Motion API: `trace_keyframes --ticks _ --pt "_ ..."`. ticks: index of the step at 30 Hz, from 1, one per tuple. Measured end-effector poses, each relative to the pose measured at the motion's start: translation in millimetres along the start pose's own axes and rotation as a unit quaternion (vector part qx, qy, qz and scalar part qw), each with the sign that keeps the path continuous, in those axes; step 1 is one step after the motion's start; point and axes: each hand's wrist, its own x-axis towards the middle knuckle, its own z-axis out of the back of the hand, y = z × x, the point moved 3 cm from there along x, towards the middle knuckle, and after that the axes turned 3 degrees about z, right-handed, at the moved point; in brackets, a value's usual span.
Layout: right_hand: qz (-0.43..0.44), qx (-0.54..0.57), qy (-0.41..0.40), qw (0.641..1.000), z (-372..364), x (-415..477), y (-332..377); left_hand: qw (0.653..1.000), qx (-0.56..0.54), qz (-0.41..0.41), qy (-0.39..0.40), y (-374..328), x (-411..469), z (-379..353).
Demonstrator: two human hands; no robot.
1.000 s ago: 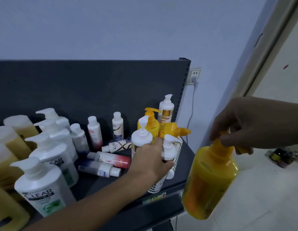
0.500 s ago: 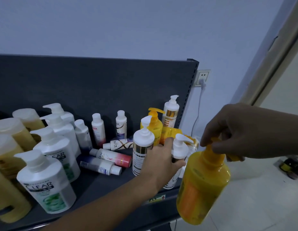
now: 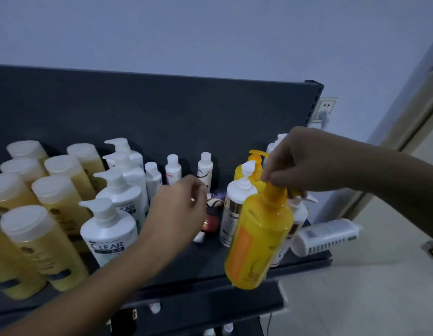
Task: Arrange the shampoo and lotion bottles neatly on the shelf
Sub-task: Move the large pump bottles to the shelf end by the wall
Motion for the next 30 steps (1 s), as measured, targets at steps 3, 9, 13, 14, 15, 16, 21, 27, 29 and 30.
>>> trace_keyframes --ticks 3,9,13,14,15,16,21,27,29,30 --pt "0.001 -0.001 -0.025 1.0 -11.4 24.7 7.6 1.0 -0.021 0.012 0.008 3.3 -5.0 13.5" --pt "0.012 -0.051 -0.033 0.998 -44.6 54.8 14.9 0.984 -0.018 0.026 0.175 14.9 -26.6 -17.7" --pt "0.013 -0.062 -0.013 0.998 -68.2 61.3 13.4 0.981 0.011 0.031 0.191 22.5 -33.3 -38.9" --pt "0.017 -0.058 -0.009 0.998 -70.6 62.1 14.3 0.983 0.017 0.027 0.179 22.1 -32.7 -41.2" --pt "0.022 -0.053 -0.002 0.998 -71.0 61.9 16.4 0.985 0.025 0.023 0.169 21.4 -31.4 -43.0" --pt "0.028 -0.043 0.006 0.999 -68.1 59.5 19.1 0.986 0.037 0.018 0.164 19.6 -30.2 -43.5" --pt "0.025 0.054 -0.115 0.992 2.0 4.3 5.6 0.987 0.063 0.008 0.145 8.2 -25.0 -39.8" --pt "-0.087 0.072 -0.224 0.968 37.7 -54.2 -116.5 1.0 0.001 -0.013 0.028 -45.8 0.0 -16.0" --pt "-0.113 0.032 -0.183 0.976 23.7 -48.5 -162.5 0.999 0.005 -0.033 -0.009 -75.1 16.1 -9.2" --pt "-0.118 0.001 -0.16 0.98 13.8 -42.1 -183.0 0.999 0.019 -0.046 -0.019 -90.7 25.3 -8.7"
